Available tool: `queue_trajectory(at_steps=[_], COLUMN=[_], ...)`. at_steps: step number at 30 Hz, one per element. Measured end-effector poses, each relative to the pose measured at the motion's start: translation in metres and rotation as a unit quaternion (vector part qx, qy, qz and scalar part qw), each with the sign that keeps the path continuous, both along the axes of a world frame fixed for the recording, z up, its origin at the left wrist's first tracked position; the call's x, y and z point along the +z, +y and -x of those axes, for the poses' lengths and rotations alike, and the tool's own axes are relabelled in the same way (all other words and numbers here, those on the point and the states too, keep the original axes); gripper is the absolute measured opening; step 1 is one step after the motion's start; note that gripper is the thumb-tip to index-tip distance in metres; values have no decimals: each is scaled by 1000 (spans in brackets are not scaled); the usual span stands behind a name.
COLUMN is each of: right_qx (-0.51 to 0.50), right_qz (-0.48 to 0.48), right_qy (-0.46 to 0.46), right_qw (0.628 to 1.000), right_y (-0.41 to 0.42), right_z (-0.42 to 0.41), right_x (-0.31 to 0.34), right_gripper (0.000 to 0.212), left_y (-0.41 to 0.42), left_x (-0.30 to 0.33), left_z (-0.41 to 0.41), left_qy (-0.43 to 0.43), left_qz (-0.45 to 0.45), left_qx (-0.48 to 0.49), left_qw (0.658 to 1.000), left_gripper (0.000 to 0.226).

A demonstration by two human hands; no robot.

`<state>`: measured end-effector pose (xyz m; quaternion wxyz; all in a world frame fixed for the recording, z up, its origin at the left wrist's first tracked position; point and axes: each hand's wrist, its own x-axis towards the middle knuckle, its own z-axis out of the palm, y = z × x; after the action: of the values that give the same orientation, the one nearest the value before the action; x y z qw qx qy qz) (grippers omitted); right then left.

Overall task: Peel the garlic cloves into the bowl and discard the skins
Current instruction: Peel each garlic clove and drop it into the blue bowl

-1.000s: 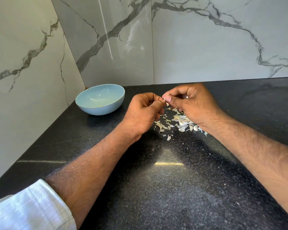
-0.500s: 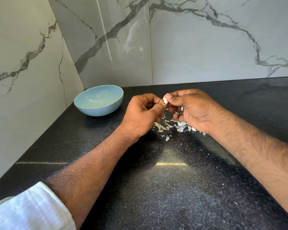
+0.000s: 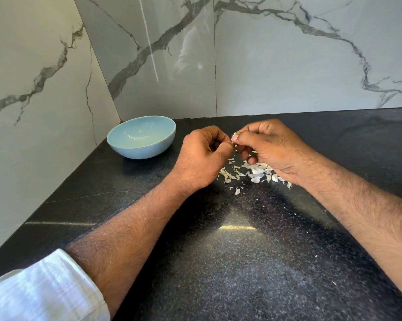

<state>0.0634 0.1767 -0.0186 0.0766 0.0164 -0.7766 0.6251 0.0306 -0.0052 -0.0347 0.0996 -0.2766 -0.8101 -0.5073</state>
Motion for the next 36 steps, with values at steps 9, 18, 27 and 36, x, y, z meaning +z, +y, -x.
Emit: queue_trajectory(at_steps=[9,18,27,36], right_qx=[68,67,29,0], right_qz=[129,146,67,-128], right_qy=[-64,-75,-27,61], right_qw=[987,984,997,990], right_y=[14,20,12,3], right_z=[-3,-1,0,-2], right_x=[8,6,-1,0], right_gripper=[28,28,22,6], left_y=[-9,-20,-6,-9], left_x=[4,5,3,3], left_z=[9,19,7,12], left_qy=[-40,-19,-62,-113], left_qz=[17,128,-81,-86], left_qx=[79,96,-38,-35], left_qw=[996,987,994,989], left_gripper=[15,44,9,7])
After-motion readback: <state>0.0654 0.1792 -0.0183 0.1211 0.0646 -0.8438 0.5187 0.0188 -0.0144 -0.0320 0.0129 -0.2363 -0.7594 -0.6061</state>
